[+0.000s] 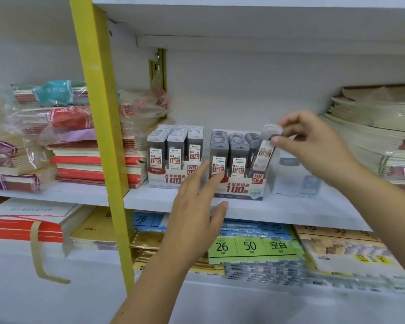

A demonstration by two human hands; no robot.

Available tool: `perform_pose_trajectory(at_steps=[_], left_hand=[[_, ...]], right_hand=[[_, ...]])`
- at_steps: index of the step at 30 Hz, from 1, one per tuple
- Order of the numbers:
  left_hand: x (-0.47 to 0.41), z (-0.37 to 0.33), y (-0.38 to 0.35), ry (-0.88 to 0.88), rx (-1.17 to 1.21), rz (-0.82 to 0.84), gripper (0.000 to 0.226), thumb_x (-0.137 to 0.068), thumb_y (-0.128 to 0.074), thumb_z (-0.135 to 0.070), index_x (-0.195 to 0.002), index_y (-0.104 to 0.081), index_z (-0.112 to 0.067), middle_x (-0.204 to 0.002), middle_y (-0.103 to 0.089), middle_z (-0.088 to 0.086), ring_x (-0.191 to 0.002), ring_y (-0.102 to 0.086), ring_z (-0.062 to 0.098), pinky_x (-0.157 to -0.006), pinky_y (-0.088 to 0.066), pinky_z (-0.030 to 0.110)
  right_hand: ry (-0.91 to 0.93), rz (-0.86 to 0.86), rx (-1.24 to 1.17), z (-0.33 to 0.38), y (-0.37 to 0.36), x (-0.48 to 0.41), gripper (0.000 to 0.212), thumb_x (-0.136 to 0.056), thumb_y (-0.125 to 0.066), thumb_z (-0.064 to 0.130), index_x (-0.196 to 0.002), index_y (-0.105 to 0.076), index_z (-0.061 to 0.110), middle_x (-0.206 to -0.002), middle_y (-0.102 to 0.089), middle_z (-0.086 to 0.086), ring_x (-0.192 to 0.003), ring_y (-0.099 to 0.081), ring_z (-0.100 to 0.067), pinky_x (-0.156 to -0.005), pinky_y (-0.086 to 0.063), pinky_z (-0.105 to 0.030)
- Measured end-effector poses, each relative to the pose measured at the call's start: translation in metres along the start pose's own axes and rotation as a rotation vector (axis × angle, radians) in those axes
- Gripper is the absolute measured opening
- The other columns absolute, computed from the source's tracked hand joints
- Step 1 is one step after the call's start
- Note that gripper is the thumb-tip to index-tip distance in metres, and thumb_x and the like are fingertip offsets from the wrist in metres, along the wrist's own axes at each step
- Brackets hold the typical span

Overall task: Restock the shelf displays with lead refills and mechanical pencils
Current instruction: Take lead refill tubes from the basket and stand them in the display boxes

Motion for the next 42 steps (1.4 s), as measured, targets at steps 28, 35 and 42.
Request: perform_pose_trajectory(at_steps=[28, 35, 42], left_hand=[[0.0, 0.009, 0.028, 0.306, 0.787, 0.016, 0.029, -0.099, -0.059, -0.017, -0.107, -0.064, -0.044, -0.103, -0.072, -0.028, -0.098, -0.065, -0.01, -0.076, -0.049, 0.005], [0.001, 0.036, 0.047, 0.261, 0.392, -0.114, 0.037, -0.099, -0.059, -0.033, -0.133, -0.053, -0.046, -0.126, -0.056, -0.036, -0.118, -0.047, -0.015, -0.098, -0.04, 0.009], [0.012, 0.069, 0.042, 0.191, -0.062, -0.038, 0.059, -0.1, -0.056, -0.029, -0.155, -0.033, -0.025, -0.168, -0.011, -0.01, -0.153, -0.008, 0.01, -0.125, -0.018, 0.035]], right_hand=[[0.214, 0.104, 0.202, 0.049, -0.045, 0.018, 0.03, -0.087, -0.056, 0.041, -0.115, -0.062, 0.033, -0.089, -0.059, 0.02, -0.081, -0.053, 0.003, -0.069, -0.039, -0.01], [0.168, 0.143, -0.111, 0.083, -0.088, 0.0, 0.018, -0.092, -0.064, 0.02, -0.102, -0.064, 0.035, -0.087, -0.07, 0.008, -0.081, -0.067, -0.007, -0.077, -0.056, -0.028], [0.247, 0.005, 0.002, 0.098, -0.104, -0.026, 0.014, -0.095, -0.059, 0.024, -0.105, -0.062, 0.033, -0.082, -0.063, 0.019, -0.073, -0.057, 0.01, -0.061, -0.042, -0.005]])
Point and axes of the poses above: each hand's wrist, its own x-axis away from the middle knuckle, its own y-axis out of the back of the hand, z = x × y, the point moved 5 cm from there along -x, towards the middle knuckle
